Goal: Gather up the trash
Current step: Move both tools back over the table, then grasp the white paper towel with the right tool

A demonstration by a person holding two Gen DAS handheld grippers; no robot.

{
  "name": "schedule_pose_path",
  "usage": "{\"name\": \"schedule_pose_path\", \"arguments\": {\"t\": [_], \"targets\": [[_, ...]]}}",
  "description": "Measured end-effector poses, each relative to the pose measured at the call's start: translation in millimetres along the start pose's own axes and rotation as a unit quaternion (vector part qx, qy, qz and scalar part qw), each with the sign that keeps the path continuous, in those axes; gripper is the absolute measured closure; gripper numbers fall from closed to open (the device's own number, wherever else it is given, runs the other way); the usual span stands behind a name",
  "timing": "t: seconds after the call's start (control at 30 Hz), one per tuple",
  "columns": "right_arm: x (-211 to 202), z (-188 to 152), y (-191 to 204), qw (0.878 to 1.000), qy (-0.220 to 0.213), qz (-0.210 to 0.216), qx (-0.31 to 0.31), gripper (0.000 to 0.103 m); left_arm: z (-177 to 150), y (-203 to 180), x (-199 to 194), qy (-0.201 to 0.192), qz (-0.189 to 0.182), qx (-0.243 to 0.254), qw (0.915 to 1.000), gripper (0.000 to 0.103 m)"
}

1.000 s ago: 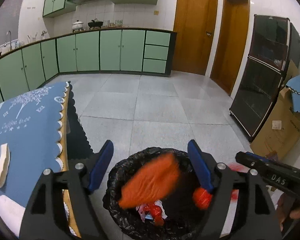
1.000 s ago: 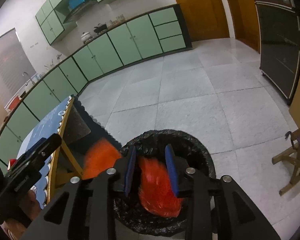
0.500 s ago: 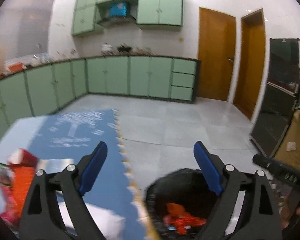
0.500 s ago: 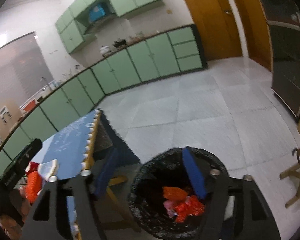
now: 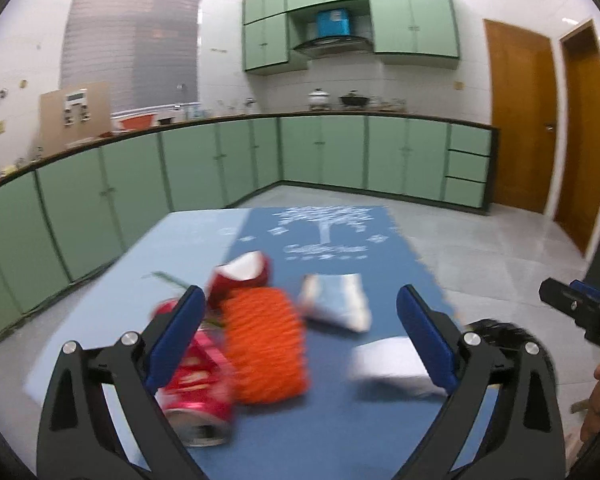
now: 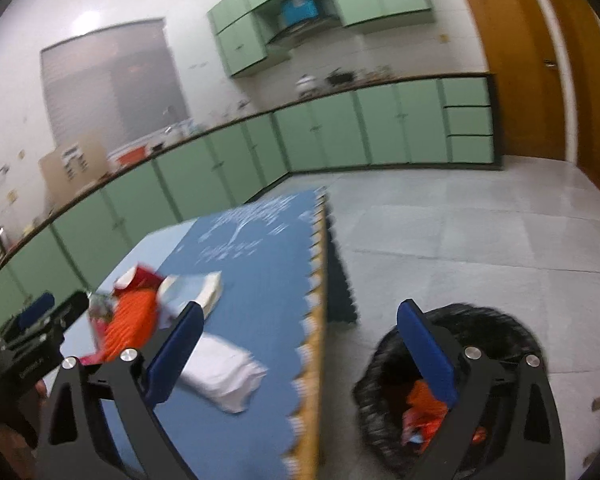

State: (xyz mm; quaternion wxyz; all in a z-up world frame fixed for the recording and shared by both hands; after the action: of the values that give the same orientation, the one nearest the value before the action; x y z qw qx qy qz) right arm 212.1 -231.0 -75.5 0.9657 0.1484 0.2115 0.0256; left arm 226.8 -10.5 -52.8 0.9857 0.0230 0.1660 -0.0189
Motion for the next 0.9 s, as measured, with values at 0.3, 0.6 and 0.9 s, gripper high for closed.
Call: {"name": "schedule_pose_path", "arguments": {"t": [0.3,0.6,0.9], "targets": [[37.7,-40.2,47.7,0.998,0.043,0.034,-0.042,0.016,-9.1,42.7,-5.1,0.009,0.033,-0.023,0.9991,0.010],[63.1,-58.8,48.7,0.996,0.081,0.024,-0.041,0.024,-12.7,43.9,-7.4,0.006,0.030,-0.024,0.9992,0.010],[72.1,-69.8,50.5,0.993,0.109,0.046,-0.029,0.079,-14.8,35.3,-2.2,0.010,0.027,-0.022,0.9994,0.010]]}}
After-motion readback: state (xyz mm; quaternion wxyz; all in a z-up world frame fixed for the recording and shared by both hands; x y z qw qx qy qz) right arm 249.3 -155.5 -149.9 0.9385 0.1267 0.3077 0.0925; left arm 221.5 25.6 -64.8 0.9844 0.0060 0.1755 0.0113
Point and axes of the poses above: each gripper's, at about its wrist camera, not at the fingertips, and x roughly the way its jaws point, y to its left, z to its top, the point moved 7 cm from there along x, roughly the way its jaws point, and after that the axes turned 5 degrees about -y, right-handed, at the moved point
